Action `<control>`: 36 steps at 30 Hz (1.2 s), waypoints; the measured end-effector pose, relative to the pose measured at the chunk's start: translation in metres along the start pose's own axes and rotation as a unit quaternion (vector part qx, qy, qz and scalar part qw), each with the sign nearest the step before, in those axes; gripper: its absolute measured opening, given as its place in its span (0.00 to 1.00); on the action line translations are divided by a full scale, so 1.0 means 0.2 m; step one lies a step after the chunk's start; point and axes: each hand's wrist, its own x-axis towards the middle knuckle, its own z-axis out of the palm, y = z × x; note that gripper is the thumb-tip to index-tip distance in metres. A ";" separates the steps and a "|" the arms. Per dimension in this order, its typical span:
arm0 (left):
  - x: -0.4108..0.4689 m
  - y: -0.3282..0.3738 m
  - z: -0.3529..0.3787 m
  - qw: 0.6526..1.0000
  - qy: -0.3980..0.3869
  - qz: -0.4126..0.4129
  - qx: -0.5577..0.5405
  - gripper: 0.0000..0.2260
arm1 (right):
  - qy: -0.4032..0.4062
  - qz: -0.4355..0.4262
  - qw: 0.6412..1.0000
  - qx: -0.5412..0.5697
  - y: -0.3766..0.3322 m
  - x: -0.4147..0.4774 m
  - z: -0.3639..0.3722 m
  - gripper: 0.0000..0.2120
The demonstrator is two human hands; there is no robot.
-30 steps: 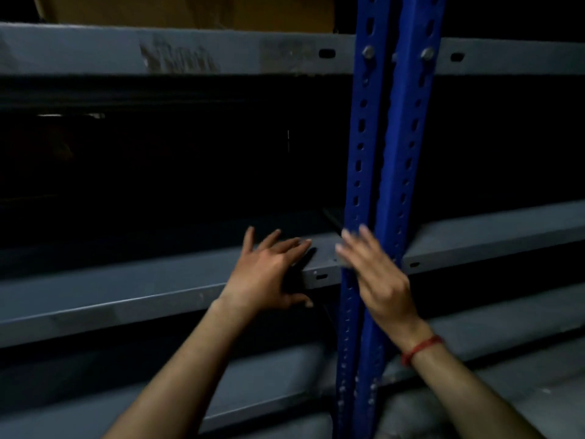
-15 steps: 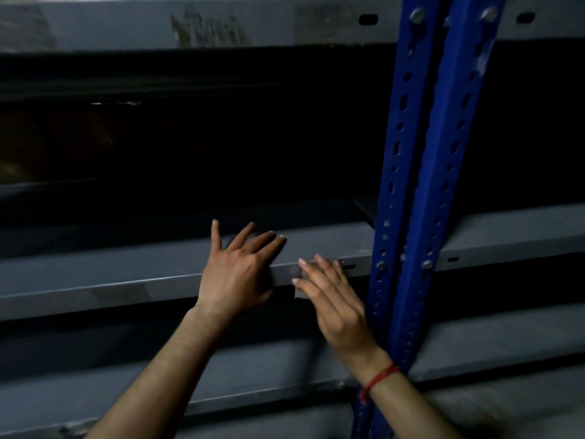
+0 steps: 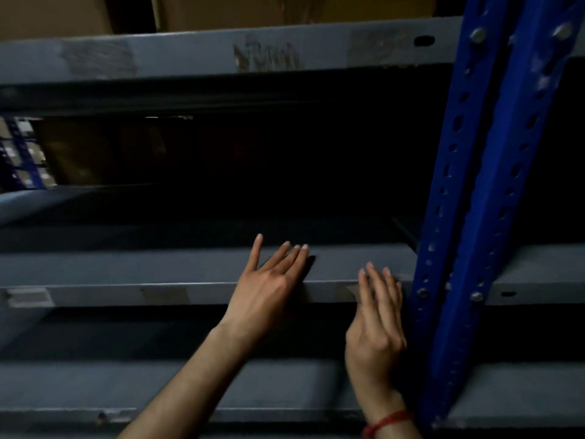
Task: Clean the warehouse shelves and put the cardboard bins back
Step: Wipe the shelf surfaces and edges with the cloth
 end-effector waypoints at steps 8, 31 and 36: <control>-0.33 -0.41 -0.08 0.986 -0.040 -0.159 0.014 0.44 | -0.146 -0.210 0.961 0.104 -0.21 -0.08 0.13 0.16; -0.35 -0.41 -0.04 0.988 -0.038 -0.151 -0.004 0.34 | -0.135 -0.237 0.961 0.049 -0.37 -0.09 0.31 0.22; -0.39 -0.44 -0.02 0.995 -0.027 -0.099 0.012 0.27 | -0.115 -0.179 0.977 0.029 -0.41 -0.14 0.32 0.24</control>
